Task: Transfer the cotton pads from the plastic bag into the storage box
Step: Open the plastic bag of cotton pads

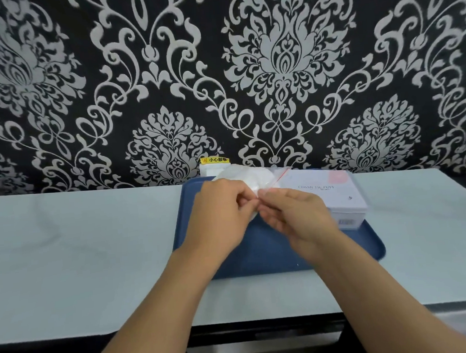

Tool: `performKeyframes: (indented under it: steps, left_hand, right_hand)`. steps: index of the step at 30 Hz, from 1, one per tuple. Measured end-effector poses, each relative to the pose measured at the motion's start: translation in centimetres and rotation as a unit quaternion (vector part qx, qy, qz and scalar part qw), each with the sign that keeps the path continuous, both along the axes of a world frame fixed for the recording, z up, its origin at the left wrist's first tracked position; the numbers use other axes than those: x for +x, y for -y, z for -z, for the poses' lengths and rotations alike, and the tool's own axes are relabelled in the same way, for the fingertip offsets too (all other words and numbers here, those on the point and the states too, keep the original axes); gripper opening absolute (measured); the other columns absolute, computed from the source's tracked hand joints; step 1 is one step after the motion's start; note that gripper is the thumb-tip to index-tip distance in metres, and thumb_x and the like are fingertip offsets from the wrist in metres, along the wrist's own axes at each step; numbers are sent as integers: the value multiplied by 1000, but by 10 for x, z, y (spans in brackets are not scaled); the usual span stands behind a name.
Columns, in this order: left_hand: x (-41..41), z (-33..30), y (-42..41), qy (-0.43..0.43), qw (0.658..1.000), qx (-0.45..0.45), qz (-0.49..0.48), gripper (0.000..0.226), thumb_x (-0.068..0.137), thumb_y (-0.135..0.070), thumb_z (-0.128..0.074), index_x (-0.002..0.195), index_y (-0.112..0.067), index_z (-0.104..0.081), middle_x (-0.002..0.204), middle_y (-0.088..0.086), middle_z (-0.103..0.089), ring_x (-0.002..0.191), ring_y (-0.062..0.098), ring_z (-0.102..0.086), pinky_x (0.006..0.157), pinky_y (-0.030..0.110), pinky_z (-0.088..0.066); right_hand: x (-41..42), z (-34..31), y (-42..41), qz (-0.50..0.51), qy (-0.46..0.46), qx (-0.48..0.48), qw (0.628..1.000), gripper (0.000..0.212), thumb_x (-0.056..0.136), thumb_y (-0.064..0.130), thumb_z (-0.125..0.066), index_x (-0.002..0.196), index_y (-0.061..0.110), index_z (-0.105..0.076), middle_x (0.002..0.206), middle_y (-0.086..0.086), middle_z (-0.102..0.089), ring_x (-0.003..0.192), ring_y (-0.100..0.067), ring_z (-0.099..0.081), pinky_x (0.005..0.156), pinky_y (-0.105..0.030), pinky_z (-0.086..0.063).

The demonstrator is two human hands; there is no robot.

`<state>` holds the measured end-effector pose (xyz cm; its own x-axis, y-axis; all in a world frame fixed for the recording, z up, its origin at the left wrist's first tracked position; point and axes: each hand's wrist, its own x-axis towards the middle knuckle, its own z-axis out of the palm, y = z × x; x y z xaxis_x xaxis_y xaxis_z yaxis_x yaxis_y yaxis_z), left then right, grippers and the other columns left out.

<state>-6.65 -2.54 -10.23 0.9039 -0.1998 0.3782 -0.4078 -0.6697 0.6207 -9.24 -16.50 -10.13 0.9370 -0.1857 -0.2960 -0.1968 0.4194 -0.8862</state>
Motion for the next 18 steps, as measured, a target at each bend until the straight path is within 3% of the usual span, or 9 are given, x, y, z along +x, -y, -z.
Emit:
performKeyframes:
  steps: [2,4,11,15,18]
  left_hand:
    - [1,4,0,-30,998,-47,-2,7,80,-23,-83,74,-26,-79,64,-13,-69,60,0,-62,60,16,-50]
    - [1,8,-2,-60,994,-90,-3,8,78,-20,-84,74,-25,-79,65,-11,-72,61,1,-65,63,18,-54]
    - [1,7,-11,-127,976,-174,7,5,78,-13,-85,77,-17,-81,68,-3,-75,57,-2,-62,61,12,-49]
    - [0,5,-11,-112,977,-182,8,5,78,-19,-85,79,-17,-80,67,-5,-73,56,-3,-62,60,13,-48]
    - [-2,4,-10,-50,989,-140,-17,9,77,-27,-86,76,-22,-79,64,-9,-70,56,-1,-61,58,11,-48]
  right_hand:
    - [-1,2,1,-7,-6,12,1000,15,86,5,-74,97,-3,-70,84,-13,-76,70,-13,-73,69,-20,-60]
    - [-1,2,2,-16,-8,16,1000,18,86,4,-74,101,-5,-70,83,-13,-75,68,-13,-72,69,-20,-60]
    - [3,4,4,-59,1,0,998,15,89,4,-70,102,-4,-71,85,-13,-75,70,-13,-72,72,-23,-61]
    - [5,3,2,-63,21,-10,998,12,91,6,-68,99,-2,-71,81,-9,-75,69,-10,-71,71,-21,-59]
    - [3,3,0,-66,48,-27,996,8,91,8,-67,92,2,-73,76,-5,-75,68,-8,-70,71,-19,-58]
